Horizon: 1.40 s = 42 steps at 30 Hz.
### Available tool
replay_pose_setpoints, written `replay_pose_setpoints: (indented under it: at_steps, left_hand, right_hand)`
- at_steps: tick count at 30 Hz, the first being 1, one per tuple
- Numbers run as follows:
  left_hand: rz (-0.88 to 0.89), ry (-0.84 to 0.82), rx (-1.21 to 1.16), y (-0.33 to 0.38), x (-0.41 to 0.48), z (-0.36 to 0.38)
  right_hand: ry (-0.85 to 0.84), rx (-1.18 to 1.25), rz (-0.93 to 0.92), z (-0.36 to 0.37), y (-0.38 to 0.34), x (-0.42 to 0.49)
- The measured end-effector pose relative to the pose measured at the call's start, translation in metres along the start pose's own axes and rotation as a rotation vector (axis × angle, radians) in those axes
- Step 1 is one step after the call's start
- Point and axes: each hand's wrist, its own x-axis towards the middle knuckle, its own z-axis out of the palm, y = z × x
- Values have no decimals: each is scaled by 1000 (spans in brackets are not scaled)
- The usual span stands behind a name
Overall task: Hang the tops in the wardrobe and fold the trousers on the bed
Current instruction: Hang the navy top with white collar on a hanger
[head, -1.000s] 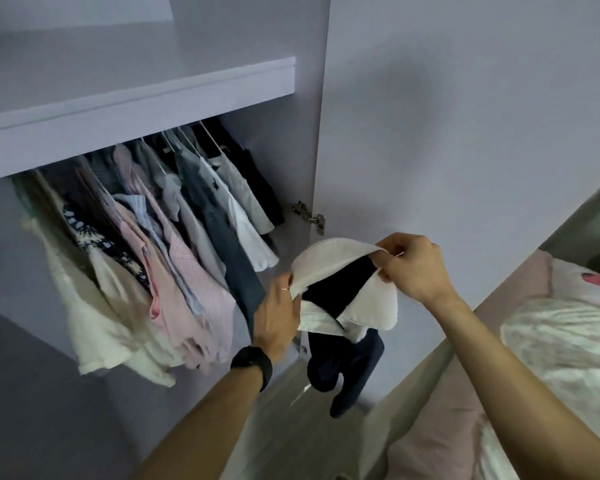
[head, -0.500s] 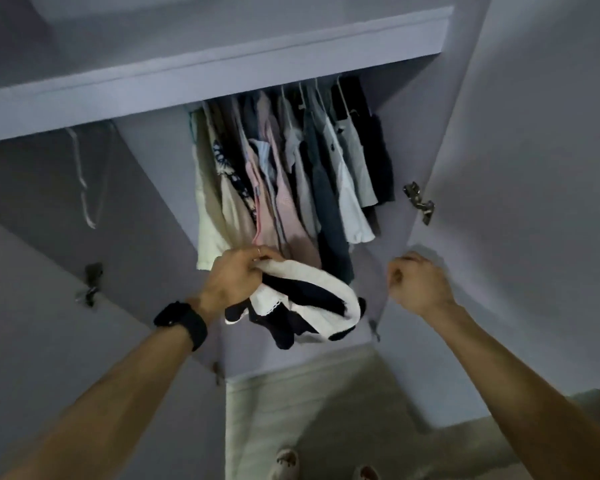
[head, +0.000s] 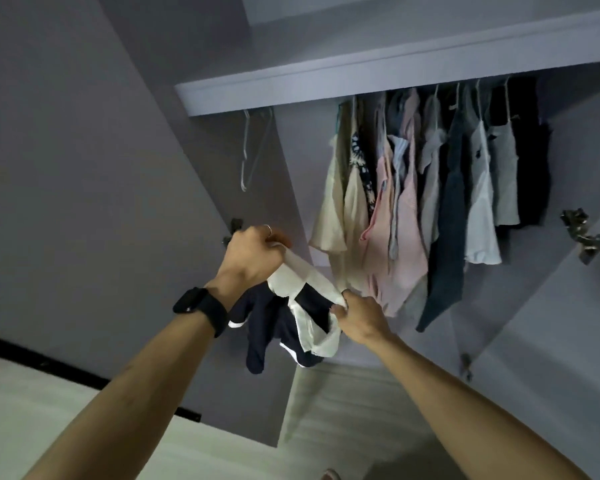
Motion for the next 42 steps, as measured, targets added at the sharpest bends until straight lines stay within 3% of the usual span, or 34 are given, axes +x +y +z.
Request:
replay_pose_setpoints:
  at_steps: [5, 8, 10, 14, 16, 20, 23, 26, 28, 30, 34, 36, 39, 42]
  left_hand:
    - [-151, -74, 26, -76, -20, -15]
    - [-220, -141, 127, -93, -23, 0]
    - [-193, -192, 160, -86, -19, 10]
    - [-152, -239, -80, -59, -3, 24]
    - [-159, -327, -78, -50, 3, 28]
    - [-84, -395, 72, -48, 4, 35]
    - [79, -384, 330, -54, 2, 45]
    - [182, -272, 521, -58, 0, 57]
    - [178, -165, 569, -62, 3, 54]
    - [172, -63, 609, -67, 6, 46]
    - [188, -80, 634, -73, 5, 36]
    - [111, -109, 554, -79, 5, 33]
    - [-103, -180, 142, -95, 10, 23]
    - [-143, -194, -119, -101, 15, 17]
  right_hand:
    - [182, 78, -64, -72, -14, 25]
    - [82, 104, -83, -106, -26, 31]
    - [50, 127, -46, -116, -30, 30]
    - [133, 170, -13, -133, -27, 26]
    - [148, 182, -34, -138, -25, 20]
    - [182, 125, -47, -143, -24, 14]
    - [222, 94, -59, -140, -24, 11]
    - [265, -52, -122, -136, -26, 9]
    - [338, -362, -164, -134, -22, 10]
    - [296, -615, -102, -133, -13, 13]
    - [164, -650, -24, -126, -7, 19]
    - [162, -567, -18, -125, -12, 24]
    - [134, -492, -32, -126, -16, 29]
    - [32, -508, -108, -120, -18, 27]
